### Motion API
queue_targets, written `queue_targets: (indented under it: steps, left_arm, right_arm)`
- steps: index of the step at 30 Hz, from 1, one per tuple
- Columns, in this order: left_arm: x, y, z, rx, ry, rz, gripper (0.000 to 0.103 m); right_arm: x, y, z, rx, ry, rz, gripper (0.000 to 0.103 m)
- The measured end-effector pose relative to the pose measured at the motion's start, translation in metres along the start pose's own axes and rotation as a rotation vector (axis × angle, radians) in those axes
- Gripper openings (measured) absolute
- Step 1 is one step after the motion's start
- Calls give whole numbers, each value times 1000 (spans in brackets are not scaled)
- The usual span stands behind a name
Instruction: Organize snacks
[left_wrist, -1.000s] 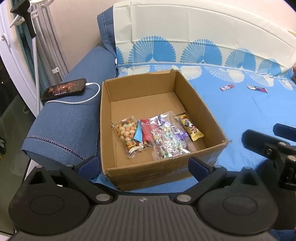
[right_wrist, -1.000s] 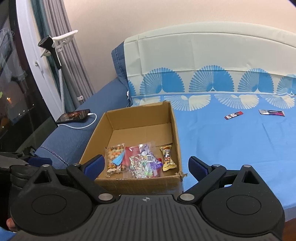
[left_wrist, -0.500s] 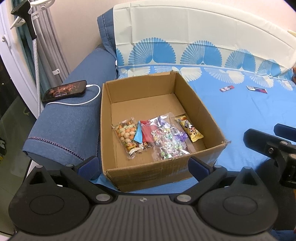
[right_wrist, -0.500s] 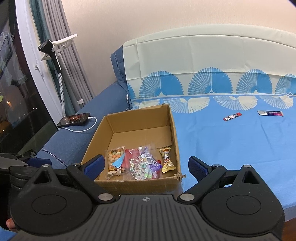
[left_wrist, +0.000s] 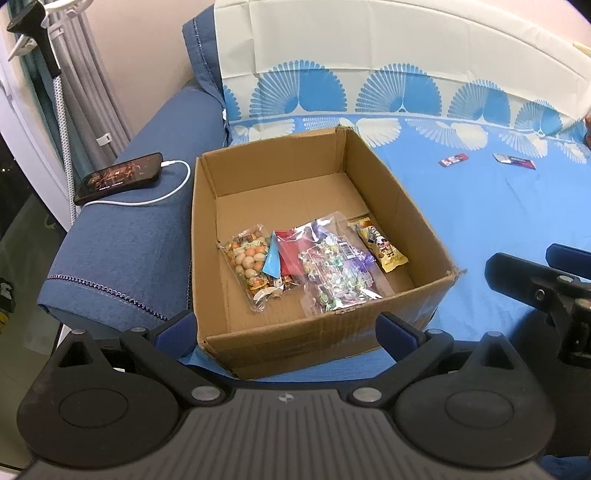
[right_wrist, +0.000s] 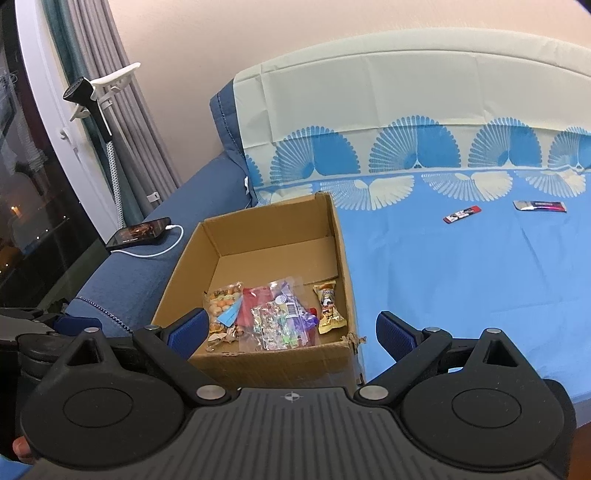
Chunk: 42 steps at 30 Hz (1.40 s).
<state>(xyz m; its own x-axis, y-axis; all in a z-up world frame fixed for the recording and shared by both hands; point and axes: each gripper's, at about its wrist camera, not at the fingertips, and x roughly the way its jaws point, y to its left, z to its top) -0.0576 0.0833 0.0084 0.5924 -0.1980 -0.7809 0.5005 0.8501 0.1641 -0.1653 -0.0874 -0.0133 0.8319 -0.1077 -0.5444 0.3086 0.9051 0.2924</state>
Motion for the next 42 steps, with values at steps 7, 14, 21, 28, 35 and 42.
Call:
queue_targets:
  steps: [7,14,21,28,35,42]
  left_arm:
    - [11,-6,7,22,20,9,103]
    - [18,-17,25,37,20,6,103]
    - [28,-52,61,102,1,-31,103]
    - [51,-107,117,187,-11,-93,103]
    - [118,-191,186,281,10,-206,103]
    - [257,-296,250,378,125,-280,103]
  right_arm:
    - [9,-8,0,23,14,0,98]
    - [14,-26,2,64,14,-14,98]
    - [13,-62,9,120,-12,-71,98]
    - [6,-132,23,182,-59,-209,98]
    - [21,-234,53,276,-109,-347,99]
    - [105,-369,105,505,-125,-445,100]
